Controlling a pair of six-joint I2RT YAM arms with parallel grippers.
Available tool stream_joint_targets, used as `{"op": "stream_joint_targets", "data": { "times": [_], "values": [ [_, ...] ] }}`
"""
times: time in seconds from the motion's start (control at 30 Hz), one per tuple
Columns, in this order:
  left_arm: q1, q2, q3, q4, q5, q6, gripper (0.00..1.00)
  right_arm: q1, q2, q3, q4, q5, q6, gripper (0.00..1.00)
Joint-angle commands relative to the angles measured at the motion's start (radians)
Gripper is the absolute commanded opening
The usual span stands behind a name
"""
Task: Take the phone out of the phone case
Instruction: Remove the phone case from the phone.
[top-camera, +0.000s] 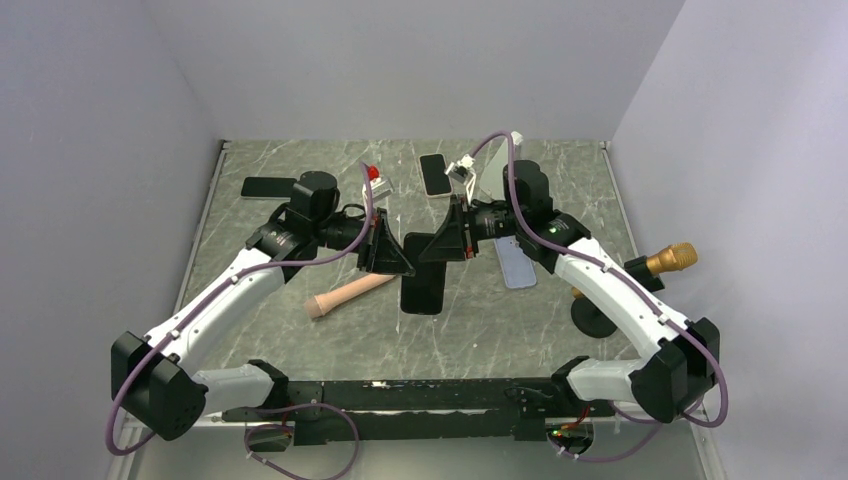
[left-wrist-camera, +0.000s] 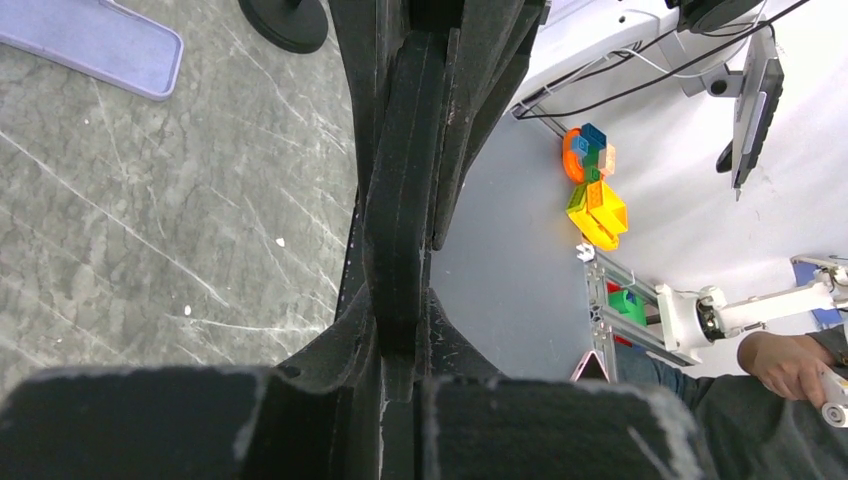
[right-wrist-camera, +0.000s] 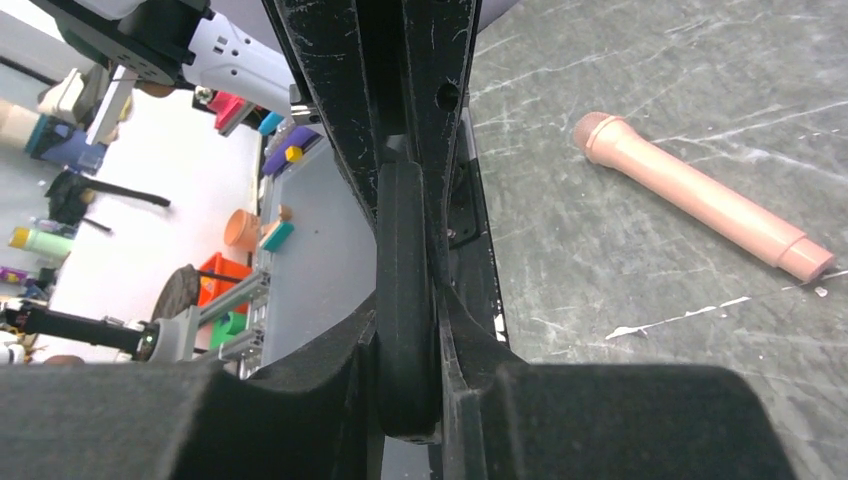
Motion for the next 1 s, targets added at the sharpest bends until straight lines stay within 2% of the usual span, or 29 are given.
{"op": "stream_joint_targets", "data": {
  "times": [0.0, 0.03, 0.07, 0.1, 0.17, 0.2, 0.27, 0.33, 0.37, 0.4, 0.47, 0.53, 0.6, 0.67, 0.73, 0.83, 0.9, 0.97],
  "values": [
    [-0.001, -0.018, 0.021, 0.093, 0.065, -0.016, 0.0, 0.007, 0.005, -0.03, 0.154, -0.07, 0.059, 0.22],
    [0.0, -0.018, 0.018, 0.097, 0.063, -0.021, 0.0, 0.008, 0.008, -0.037, 0.177, -0.081, 0.074, 0.18],
    [0.0, -0.021, 0.018, 0.093, 0.053, -0.023, 0.0, 0.009, 0.008, -0.041, 0.195, -0.087, 0.086, 0.03],
    [-0.001, -0.021, 0.022, 0.079, 0.038, -0.018, 0.0, 0.009, 0.007, -0.045, 0.206, -0.083, 0.096, 0.0],
    [0.0, -0.029, 0.044, 0.033, -0.01, -0.001, 0.01, 0.006, -0.011, -0.054, 0.21, -0.031, 0.118, 0.0],
    [0.001, -0.041, 0.045, 0.02, -0.048, 0.002, 0.15, 0.001, -0.029, -0.059, 0.21, 0.015, 0.133, 0.0],
    [0.0, -0.095, -0.002, 0.064, -0.177, -0.036, 0.5, -0.023, -0.068, -0.077, 0.251, 0.116, 0.199, 0.0],
    [0.001, -0.18, -0.111, 0.253, -0.286, -0.122, 0.85, -0.07, -0.109, -0.111, 0.293, 0.202, 0.29, 0.0],
    [0.001, -0.222, -0.163, 0.328, -0.341, -0.168, 0.93, -0.102, -0.138, -0.136, 0.327, 0.222, 0.344, 0.0],
    [0.001, -0.265, -0.221, 0.4, -0.412, -0.218, 0.96, -0.136, -0.155, -0.175, 0.379, 0.222, 0.412, 0.0],
    [0.001, -0.336, -0.324, 0.519, -0.516, -0.309, 0.95, -0.204, -0.18, -0.226, 0.496, 0.202, 0.56, 0.0],
    [0.0, -0.389, -0.409, 0.598, -0.593, -0.39, 0.9, -0.262, -0.188, -0.256, 0.568, 0.179, 0.638, 0.0],
    [0.0, -0.418, -0.447, 0.623, -0.622, -0.441, 0.75, -0.292, -0.195, -0.273, 0.617, 0.167, 0.693, 0.0],
    [-0.003, -0.419, -0.465, 0.674, -0.6, -0.502, 0.67, -0.309, -0.205, -0.306, 0.737, 0.159, 0.768, 0.0],
    [-0.004, -0.397, -0.481, 0.767, -0.553, -0.558, 0.69, -0.313, -0.207, -0.325, 0.801, 0.162, 0.82, 0.0],
    [-0.012, -0.356, -0.487, 0.861, -0.521, -0.6, 0.76, -0.313, -0.2, -0.325, 0.799, 0.178, 0.83, 0.0],
    [-0.022, -0.328, -0.479, 0.895, -0.509, -0.611, 0.76, -0.313, -0.195, -0.328, 0.809, 0.183, 0.839, 0.0],
    [-0.03, -0.299, -0.47, 0.911, -0.503, -0.621, 0.69, -0.313, -0.189, -0.332, 0.84, 0.173, 0.861, 0.0]
  ]
}}
